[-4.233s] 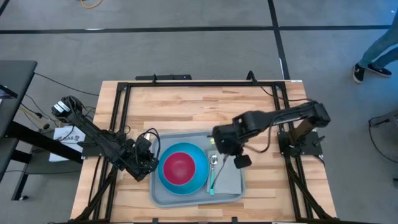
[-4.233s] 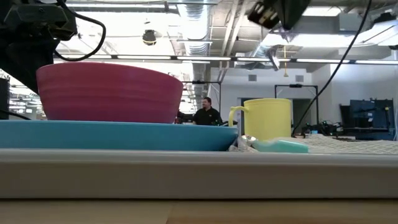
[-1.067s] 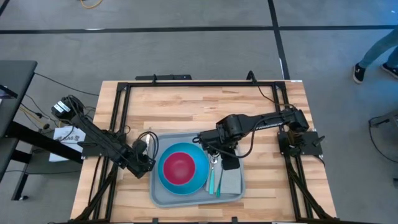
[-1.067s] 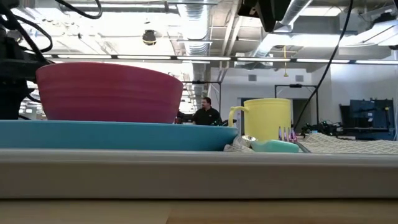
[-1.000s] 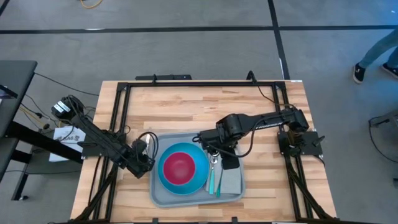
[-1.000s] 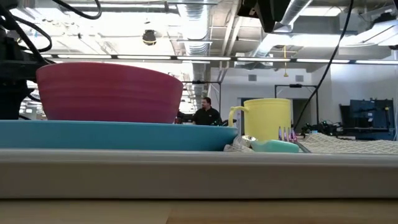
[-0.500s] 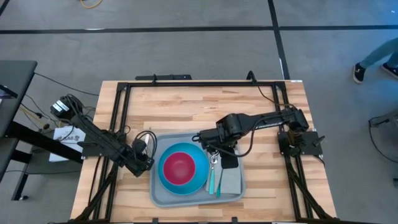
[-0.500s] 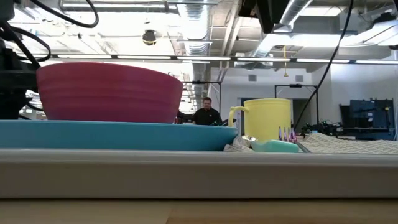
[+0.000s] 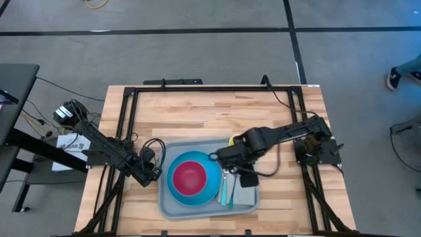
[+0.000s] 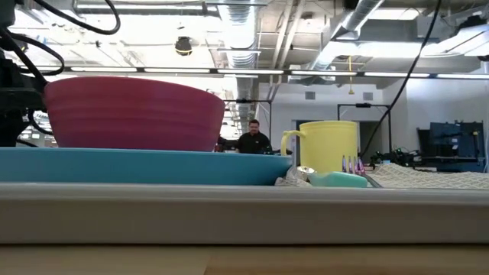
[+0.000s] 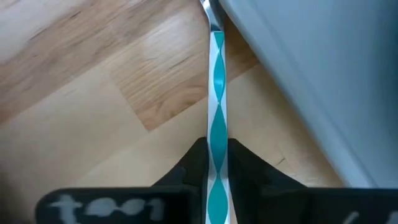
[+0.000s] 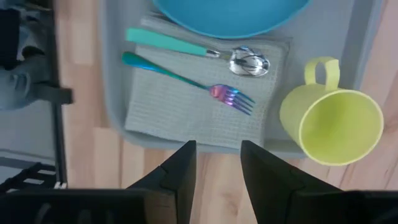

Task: Set up tray
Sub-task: Put the patterned blue knife on the gray napkin on the gray tray to the right of the blue fork

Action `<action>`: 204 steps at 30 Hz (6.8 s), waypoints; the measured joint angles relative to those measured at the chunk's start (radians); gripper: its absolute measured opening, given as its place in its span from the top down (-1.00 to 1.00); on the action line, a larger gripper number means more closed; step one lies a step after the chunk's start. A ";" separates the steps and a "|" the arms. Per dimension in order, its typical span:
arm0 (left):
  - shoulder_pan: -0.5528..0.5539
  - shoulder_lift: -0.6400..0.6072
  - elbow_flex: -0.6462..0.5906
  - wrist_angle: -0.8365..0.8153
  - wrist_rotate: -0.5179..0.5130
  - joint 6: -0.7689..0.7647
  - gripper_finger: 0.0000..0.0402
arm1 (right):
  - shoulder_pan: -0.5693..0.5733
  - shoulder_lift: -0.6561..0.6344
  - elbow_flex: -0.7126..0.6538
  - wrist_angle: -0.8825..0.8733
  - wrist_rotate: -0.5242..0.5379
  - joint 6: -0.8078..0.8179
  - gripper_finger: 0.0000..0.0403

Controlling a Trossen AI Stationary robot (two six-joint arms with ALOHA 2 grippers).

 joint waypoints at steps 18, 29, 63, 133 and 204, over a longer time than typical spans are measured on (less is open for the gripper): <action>0.002 0.005 0.513 -0.561 -0.131 0.043 0.90 | 0.415 -0.266 0.002 0.000 0.561 0.395 0.41; 0.003 0.008 0.774 -0.466 -0.449 0.299 0.90 | 0.584 -0.142 -0.012 0.002 0.807 0.446 0.41; 0.212 0.728 0.889 0.808 -0.460 1.107 0.89 | 0.472 -0.270 -1.138 1.254 1.485 1.433 0.41; 0.218 0.771 1.014 0.580 -0.575 1.050 0.69 | 0.369 -0.271 -1.137 1.475 1.484 1.113 0.95; 0.178 0.278 1.014 -0.036 -0.501 1.263 0.60 | 0.381 -0.428 -1.450 1.628 0.541 1.482 0.64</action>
